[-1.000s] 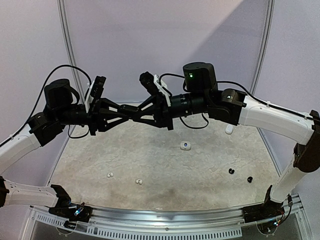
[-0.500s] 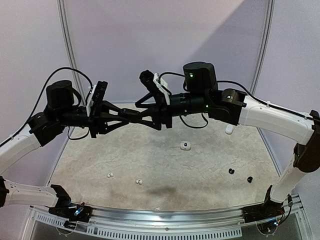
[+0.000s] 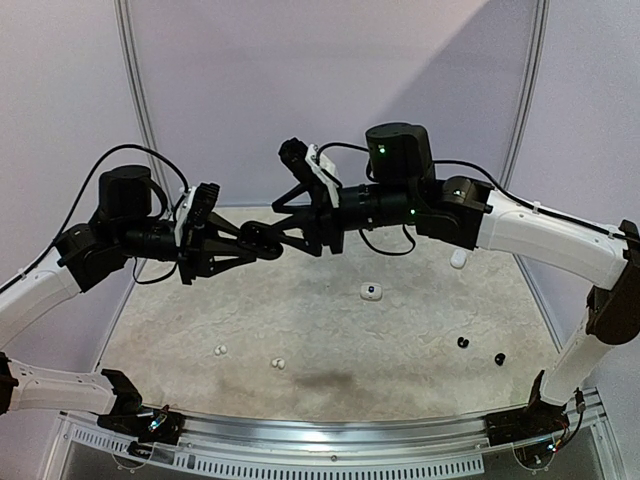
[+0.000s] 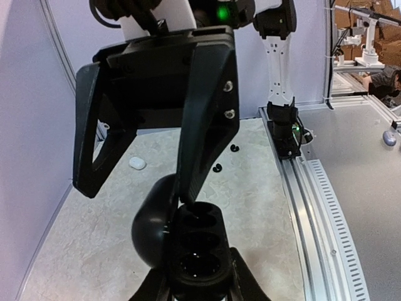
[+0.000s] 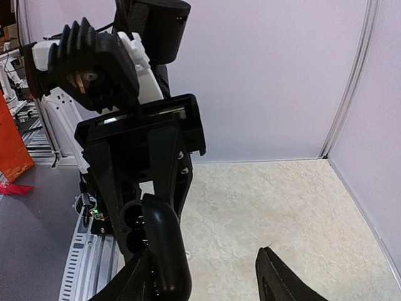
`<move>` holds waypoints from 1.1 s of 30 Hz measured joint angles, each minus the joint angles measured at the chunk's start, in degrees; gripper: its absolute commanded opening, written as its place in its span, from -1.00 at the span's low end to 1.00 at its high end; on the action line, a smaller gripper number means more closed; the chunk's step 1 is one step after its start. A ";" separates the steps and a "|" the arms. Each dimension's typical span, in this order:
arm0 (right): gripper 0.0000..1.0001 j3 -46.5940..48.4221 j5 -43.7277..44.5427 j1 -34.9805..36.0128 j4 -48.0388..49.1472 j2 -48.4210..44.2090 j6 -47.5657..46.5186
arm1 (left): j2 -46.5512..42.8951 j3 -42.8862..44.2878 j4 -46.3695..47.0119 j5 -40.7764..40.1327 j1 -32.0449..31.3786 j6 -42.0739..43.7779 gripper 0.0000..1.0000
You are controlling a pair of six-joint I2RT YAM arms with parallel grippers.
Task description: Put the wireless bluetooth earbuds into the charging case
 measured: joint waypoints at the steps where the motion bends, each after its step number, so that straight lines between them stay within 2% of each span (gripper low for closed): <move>1: 0.13 0.02 0.24 -0.02 0.00 0.07 0.07 | 0.00 0.00 -0.04 0.04 -0.02 0.13 -1.00; 9: 0.13 0.31 0.72 -0.46 -0.92 2.27 1.81 | -0.02 -0.02 -0.87 -1.31 0.04 -2.47 -1.00; 17: 0.23 0.44 -0.37 -2.03 -0.39 3.61 6.03 | -0.02 -1.33 0.79 -4.66 0.33 -12.92 -1.00; 33: 0.44 0.44 -8.02 -4.15 -0.59 3.80 8.04 | -0.04 -6.01 5.88 -7.80 1.18 -20.20 -1.00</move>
